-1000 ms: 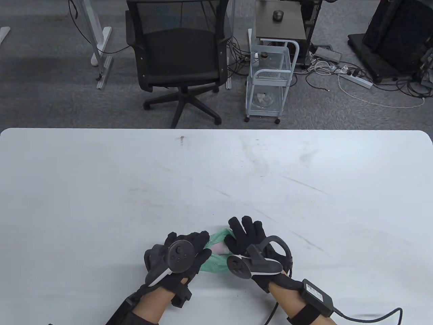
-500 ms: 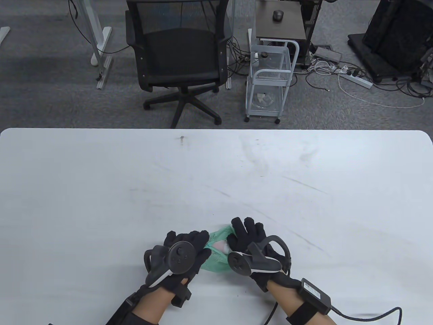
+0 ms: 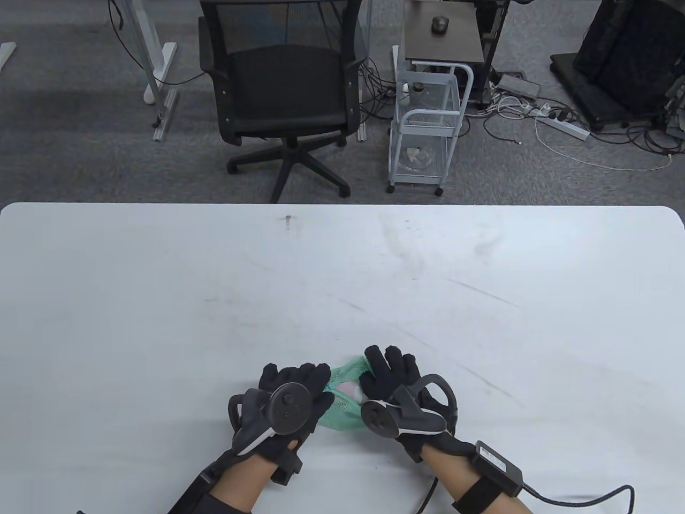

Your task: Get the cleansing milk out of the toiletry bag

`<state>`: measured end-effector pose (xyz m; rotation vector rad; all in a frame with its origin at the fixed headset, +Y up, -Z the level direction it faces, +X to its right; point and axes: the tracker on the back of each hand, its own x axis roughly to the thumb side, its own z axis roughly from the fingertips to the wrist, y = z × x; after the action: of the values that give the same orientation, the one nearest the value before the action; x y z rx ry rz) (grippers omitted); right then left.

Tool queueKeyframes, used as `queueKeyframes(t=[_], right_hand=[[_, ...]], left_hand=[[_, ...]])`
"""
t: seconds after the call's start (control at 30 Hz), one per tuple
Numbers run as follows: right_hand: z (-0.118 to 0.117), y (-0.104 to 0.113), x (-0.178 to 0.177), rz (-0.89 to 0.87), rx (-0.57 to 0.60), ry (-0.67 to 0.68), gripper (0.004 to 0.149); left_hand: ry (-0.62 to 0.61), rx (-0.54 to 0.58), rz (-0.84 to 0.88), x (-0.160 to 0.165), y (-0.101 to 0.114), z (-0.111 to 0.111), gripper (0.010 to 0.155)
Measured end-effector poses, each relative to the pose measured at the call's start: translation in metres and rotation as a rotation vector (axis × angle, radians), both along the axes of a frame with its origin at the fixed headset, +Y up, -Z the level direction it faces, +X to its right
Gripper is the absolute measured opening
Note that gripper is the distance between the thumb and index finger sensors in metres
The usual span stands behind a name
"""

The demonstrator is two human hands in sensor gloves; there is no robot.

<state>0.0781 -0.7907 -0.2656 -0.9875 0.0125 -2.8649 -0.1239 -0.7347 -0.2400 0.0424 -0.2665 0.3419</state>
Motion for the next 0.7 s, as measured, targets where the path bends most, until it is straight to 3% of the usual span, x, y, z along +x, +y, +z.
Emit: queueKeyframes(t=[0.7], right_hand=[[0.025, 0.022, -0.011, 0.01, 0.271, 0.163, 0.063]], left_hand=[[0.022, -0.007, 0.01, -0.007, 0.0, -0.004, 0.048]])
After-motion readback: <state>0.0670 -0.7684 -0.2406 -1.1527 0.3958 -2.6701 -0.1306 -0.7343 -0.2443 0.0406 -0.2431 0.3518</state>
